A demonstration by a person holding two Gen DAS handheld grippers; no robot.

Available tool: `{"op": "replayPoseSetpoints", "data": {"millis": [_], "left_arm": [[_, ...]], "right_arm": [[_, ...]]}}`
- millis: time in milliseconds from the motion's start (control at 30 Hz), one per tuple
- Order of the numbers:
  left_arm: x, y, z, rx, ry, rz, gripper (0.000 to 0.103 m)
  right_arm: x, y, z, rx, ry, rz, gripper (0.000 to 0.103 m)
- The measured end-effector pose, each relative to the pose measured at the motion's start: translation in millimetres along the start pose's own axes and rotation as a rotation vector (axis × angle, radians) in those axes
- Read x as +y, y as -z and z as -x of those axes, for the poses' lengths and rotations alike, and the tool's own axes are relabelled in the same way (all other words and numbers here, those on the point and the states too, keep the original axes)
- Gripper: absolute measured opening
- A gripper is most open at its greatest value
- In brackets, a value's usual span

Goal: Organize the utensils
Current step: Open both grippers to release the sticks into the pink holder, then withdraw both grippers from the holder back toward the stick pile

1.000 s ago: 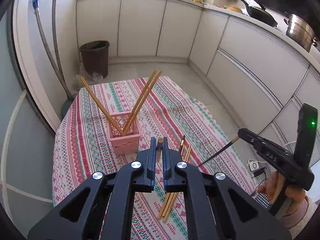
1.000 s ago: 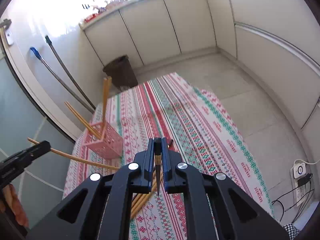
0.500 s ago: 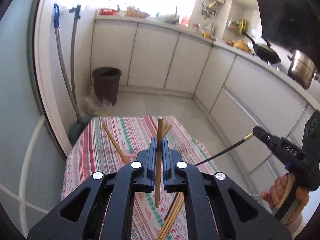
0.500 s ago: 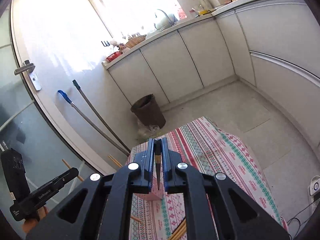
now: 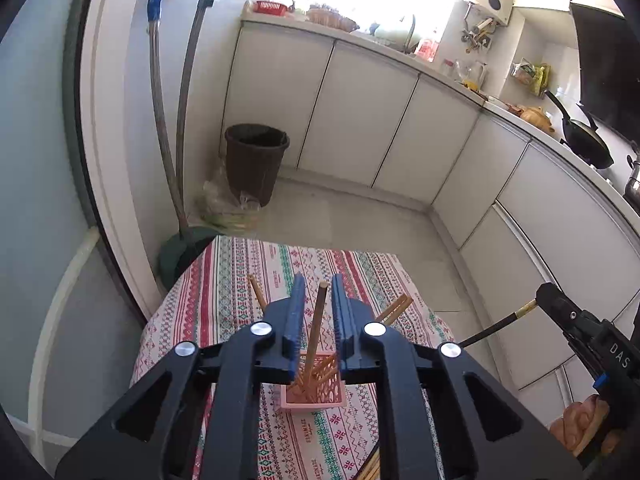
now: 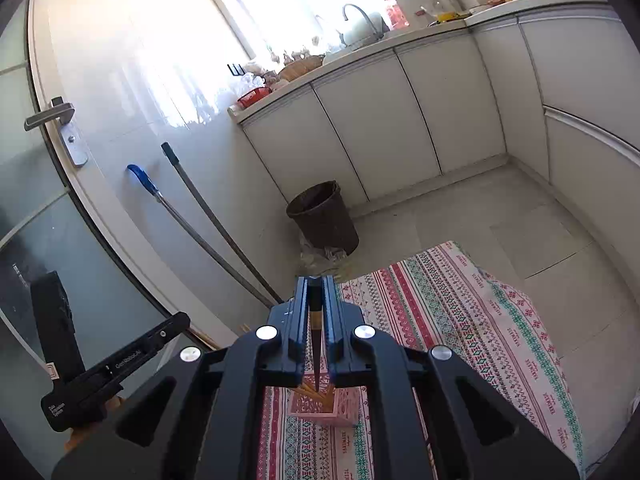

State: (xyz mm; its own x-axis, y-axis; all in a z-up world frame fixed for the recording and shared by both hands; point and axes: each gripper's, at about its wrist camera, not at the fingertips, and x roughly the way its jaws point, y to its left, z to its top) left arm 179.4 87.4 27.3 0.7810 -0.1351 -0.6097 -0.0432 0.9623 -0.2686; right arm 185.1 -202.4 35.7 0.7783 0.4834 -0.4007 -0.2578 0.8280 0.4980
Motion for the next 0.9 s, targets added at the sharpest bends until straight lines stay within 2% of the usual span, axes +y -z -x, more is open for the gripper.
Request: {"op": "replayPoseSetpoints", "data": {"millis": [67, 200, 300, 467, 633, 667, 767, 867, 900], "left_arm": [[8, 1, 0, -0.001, -0.003, 0.031, 0.018], [18, -2, 16, -0.048, -0.019, 0.051, 0.027], [22, -7, 20, -0.057, -0.031, 0.052, 0.027], [28, -6, 23, -0.052, -0.033, 0.064, 0.032], [24, 0, 13, -0.025, -0.062, 0.033, 0.035], [22, 2, 11, -0.016, -0.063, 0.028, 0.035], [14, 8, 5, 0.000, -0.070, 0.002, 0.043], [2, 13, 3, -0.006, -0.099, -0.044, 0.046], [-3, 15, 2, -0.010, -0.109, -0.061, 0.048]], "right_arm": [[1, 3, -11, 0.015, 0.006, -0.003, 0.007], [4, 6, -28, 0.036, 0.014, -0.006, 0.007], [7, 9, -38, 0.058, 0.015, -0.005, 0.007], [13, 16, -53, 0.082, 0.028, 0.017, 0.007], [15, 34, -83, 0.130, 0.034, 0.025, 0.009], [14, 40, -91, 0.144, 0.034, 0.026, 0.011], [11, 51, -100, 0.169, 0.044, 0.035, 0.029], [12, 49, -87, 0.129, 0.067, 0.069, 0.031], [13, 47, -81, 0.113, 0.077, 0.081, 0.035]]}}
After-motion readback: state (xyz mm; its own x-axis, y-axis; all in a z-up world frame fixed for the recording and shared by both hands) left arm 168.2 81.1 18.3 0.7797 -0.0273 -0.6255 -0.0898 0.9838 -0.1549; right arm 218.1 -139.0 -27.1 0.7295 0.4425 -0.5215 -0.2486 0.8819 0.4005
